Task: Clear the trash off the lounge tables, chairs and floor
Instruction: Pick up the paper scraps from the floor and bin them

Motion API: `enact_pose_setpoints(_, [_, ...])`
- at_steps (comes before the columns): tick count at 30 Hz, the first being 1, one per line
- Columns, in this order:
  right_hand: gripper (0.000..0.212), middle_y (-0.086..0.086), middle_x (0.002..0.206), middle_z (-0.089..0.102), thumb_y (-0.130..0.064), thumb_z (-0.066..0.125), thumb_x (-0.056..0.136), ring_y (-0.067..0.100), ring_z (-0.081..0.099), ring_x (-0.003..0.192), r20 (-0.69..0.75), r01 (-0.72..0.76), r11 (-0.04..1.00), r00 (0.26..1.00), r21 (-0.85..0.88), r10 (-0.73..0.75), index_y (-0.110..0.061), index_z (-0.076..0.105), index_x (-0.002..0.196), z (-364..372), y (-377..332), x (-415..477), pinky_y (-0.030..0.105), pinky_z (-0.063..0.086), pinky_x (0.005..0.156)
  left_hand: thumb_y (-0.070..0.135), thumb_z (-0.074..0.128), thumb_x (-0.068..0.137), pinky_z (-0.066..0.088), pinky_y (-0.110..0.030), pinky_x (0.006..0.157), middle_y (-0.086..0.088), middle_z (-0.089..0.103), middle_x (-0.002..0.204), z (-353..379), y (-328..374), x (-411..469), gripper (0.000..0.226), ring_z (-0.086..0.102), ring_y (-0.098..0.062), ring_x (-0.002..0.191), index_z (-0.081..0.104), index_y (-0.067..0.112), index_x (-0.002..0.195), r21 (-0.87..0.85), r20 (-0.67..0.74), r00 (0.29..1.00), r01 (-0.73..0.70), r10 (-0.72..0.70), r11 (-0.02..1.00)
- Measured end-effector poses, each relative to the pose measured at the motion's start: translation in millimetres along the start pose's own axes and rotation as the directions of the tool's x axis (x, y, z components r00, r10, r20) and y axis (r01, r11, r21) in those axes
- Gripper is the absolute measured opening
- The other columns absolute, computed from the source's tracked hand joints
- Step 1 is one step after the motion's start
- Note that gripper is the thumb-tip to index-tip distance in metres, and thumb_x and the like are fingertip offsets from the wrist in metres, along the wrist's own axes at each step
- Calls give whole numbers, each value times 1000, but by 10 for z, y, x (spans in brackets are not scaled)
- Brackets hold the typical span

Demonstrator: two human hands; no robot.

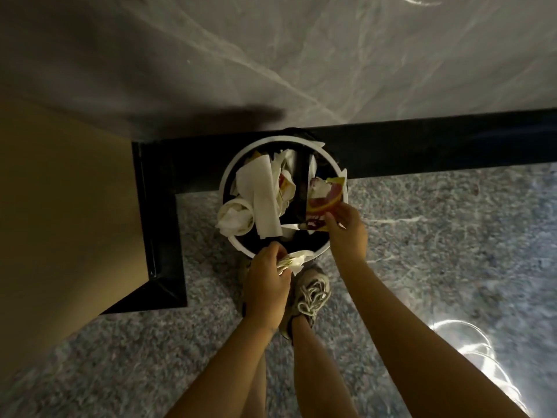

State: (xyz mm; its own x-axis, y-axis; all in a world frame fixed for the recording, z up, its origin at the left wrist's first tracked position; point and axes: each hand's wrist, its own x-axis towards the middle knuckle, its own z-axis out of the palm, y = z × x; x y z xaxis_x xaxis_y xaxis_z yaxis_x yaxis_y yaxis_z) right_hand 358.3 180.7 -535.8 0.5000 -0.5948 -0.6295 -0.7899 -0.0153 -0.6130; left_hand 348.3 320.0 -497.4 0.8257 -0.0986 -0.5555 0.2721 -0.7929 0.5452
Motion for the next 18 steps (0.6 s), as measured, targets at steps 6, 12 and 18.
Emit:
enact_pose_setpoints(6, [38,5,116,59,2,60,80,18,51,111,201,344,920,930,-189,-307,-11,56,116,-285,-45,-331,40,42,96,-1,64,80,54,-33,75,-8,65,93,-70,35,53,16,62,-23,89,60,7,93,-53,-19,999,-52,51,997])
enact_pose_setpoints(12, [46,0,108,67,-8,77,65,24,55,108,494,681,633,719,-367,-488,-15,66,109,-243,44,-489,32,26,86,7,68,80,50,-37,70,-15,65,93,-40,24,51,18,61,-29,88,64,8,98,66,-20,990,-135,136,989])
enact_pose_setpoints(18, [21,9,79,70,-10,78,68,28,64,77,486,653,681,737,-331,-470,-8,71,88,-123,121,-415,35,42,76,16,77,75,48,-33,65,-11,65,87,-27,-97,73,20,61,-25,81,67,10,92,25,-16,984,-176,177,984])
